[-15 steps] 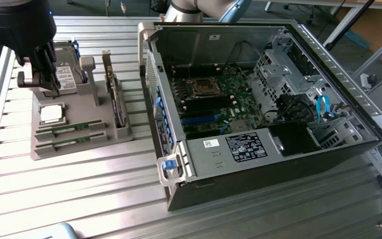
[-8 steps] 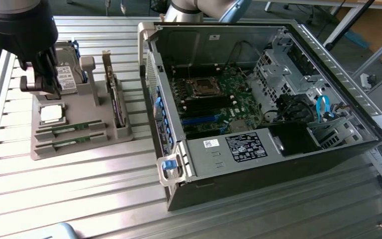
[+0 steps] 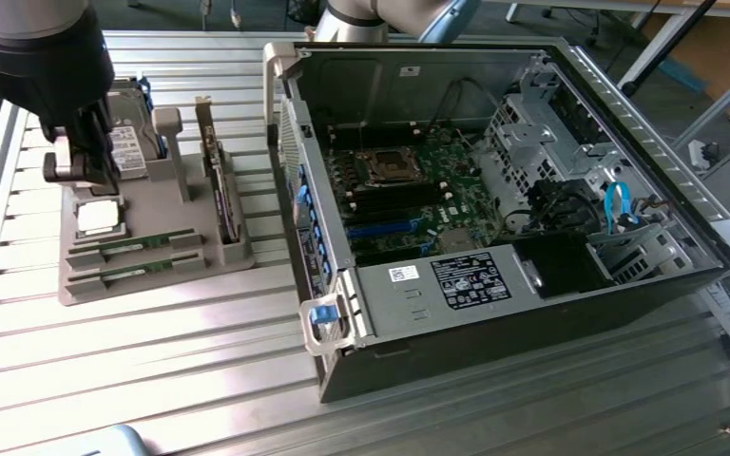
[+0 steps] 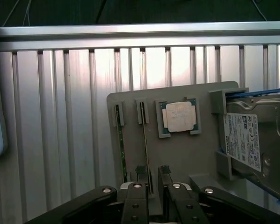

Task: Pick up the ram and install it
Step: 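Pick up the ram and move it above insertion slot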

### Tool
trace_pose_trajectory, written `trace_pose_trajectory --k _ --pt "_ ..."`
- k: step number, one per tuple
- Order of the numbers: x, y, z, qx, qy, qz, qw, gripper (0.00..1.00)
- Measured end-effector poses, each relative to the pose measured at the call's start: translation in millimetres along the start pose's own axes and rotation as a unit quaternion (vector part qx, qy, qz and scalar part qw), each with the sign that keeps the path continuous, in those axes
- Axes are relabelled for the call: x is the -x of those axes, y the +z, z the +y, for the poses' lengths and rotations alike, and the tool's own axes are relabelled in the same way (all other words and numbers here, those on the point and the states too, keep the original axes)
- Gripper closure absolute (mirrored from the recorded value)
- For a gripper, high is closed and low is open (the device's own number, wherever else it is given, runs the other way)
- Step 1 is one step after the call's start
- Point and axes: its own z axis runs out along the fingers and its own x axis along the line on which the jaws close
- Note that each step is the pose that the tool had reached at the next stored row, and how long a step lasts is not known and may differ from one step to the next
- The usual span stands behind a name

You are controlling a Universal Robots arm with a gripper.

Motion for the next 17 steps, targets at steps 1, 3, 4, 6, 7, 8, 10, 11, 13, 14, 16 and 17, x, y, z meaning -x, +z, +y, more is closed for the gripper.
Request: trace_pose_trajectory --k 1,3,4,6,7,8,10,11,13,14,16,17 --pt "0.0 1.0 0.0 0.0 0.0 0.0 1.0 0.76" --pt "-0.1 2.9 0.0 0.0 0.0 0.0 1.0 0.76" --pt "-0.1 4.5 0.0 0.0 0.0 0.0 1.0 0.76" --pt "-0.2 6.5 -0.1 0.0 0.0 0.0 1.0 0.76" --pt "-0.2 7.6 -0.1 0.0 0.0 0.0 1.0 0.76" --pt "-0.3 8.6 -0.1 0.0 0.0 0.0 1.0 0.76" --pt "-0.3 10.5 -0.1 0.0 0.0 0.0 1.0 0.76" --pt "-0.3 11.6 -0.1 -0.0001 0.0 -0.0001 1.0 0.76" --pt "-0.4 13.4 -0.1 0.0 0.0 0.0 1.0 0.76" --pt "-0.4 14.3 -0.1 0.0 0.0 0.0 1.0 0.76" --pt "-0.5 16.1 -0.2 0.0 0.0 0.0 1.0 0.76" --pt "-0.5 17.1 -0.2 -0.0001 0.0 -0.0001 1.0 0.76"
